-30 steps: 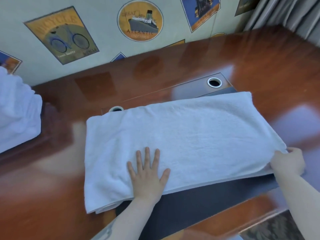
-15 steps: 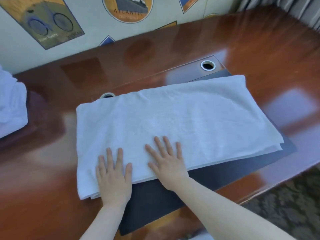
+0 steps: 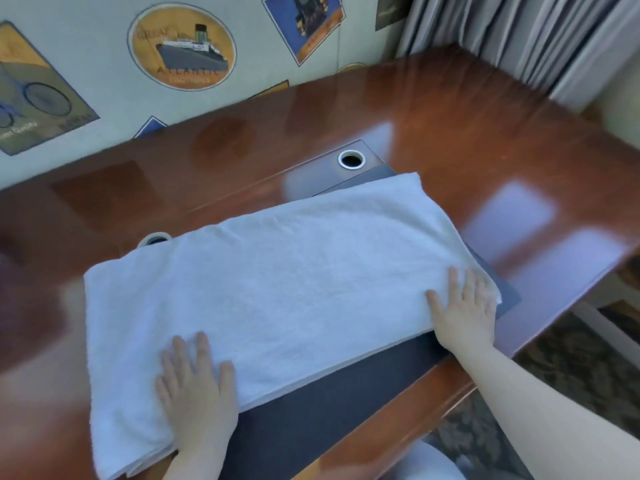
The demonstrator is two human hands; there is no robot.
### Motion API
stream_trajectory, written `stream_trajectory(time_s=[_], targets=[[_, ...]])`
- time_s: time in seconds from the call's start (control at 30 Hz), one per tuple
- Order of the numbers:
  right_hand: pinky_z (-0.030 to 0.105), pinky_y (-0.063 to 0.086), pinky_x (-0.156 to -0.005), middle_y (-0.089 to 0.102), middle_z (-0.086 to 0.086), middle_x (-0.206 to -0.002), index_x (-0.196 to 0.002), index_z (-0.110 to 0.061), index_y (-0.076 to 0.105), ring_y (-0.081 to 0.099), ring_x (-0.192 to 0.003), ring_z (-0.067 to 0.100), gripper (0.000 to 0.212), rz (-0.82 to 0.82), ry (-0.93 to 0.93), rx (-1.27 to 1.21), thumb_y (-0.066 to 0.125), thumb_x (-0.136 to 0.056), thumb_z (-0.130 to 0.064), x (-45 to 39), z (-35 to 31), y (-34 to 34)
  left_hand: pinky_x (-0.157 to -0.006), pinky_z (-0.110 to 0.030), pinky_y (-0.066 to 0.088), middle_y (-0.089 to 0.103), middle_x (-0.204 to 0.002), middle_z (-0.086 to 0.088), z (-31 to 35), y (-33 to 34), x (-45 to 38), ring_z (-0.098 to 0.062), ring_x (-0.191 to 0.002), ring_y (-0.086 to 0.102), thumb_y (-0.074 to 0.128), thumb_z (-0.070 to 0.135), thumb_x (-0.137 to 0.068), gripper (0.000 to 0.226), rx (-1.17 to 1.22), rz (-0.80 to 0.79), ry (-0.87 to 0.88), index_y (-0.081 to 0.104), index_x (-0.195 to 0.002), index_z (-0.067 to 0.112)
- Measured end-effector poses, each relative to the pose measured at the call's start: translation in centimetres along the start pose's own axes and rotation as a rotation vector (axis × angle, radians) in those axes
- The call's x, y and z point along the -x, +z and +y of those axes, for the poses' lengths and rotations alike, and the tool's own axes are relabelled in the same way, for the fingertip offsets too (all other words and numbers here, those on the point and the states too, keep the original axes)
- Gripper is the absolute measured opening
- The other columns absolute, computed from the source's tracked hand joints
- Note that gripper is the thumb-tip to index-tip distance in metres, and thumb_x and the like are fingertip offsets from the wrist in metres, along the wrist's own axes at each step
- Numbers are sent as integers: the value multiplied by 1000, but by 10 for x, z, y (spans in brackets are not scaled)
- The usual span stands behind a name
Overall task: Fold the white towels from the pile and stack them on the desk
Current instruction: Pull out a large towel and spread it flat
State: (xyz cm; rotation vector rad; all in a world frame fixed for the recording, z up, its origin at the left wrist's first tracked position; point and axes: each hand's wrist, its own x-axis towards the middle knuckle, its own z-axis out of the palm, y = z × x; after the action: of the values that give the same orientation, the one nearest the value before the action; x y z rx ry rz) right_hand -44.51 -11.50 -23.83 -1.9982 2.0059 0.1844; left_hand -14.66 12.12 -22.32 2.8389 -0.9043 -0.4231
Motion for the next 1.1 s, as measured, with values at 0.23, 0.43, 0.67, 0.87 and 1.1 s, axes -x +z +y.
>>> stream_trajectory(time_s=[0.23, 0.43, 0.67, 0.87, 1.1], targets=[[46, -12, -119, -16, -6, -163, -155, -34, -6, -20, -149, 18, 60, 39, -301, 32, 19, -103, -49, -8, -15, -4, -121, -39, -8, -16, -163, 4, 195, 42, -22, -17, -150, -17, 26, 38, -104, 61, -87, -230, 635, -3, -157, 29], [46, -6, -120, -6, 2, -165, -156, -28, -1, -9, -150, 24, 65, 64, -12, -63, 23, -101, -53, -49, 6, -12, -120, -40, -9, -12, -164, 6, 281, 60, -58, -16, -150, -15, 25, 40, -105, 59, -293, -270, 1006, -1, -157, 30], [43, -15, -118, -19, -10, -160, -152, -31, -15, -21, -148, 17, 69, 58, -352, 34, -3, -93, -62, -45, 5, 0, -120, -37, -11, -22, -160, 13, 357, 52, -154, -10, -148, -19, 20, 61, -99, 68, -526, -384, 1286, -12, -154, 37], [37, 12, -119, 8, -2, -164, -157, -20, 9, 7, -150, 19, 76, 40, -108, -111, 25, -96, -62, -47, 37, -26, -118, -45, -12, -20, -162, 4, 409, 44, -200, -21, -150, -13, 13, 57, -100, 64, -700, -130, 1198, -10, -155, 32], [28, 40, -57, 52, -3, -106, -108, -18, 42, 56, -79, 15, 45, -220, 248, -592, 73, -80, -37, -58, 35, -61, -97, -39, 45, 36, -149, -6, 475, 9, -213, -30, -129, 45, 72, 38, -85, 84, -460, -488, 854, 25, -151, 16]])
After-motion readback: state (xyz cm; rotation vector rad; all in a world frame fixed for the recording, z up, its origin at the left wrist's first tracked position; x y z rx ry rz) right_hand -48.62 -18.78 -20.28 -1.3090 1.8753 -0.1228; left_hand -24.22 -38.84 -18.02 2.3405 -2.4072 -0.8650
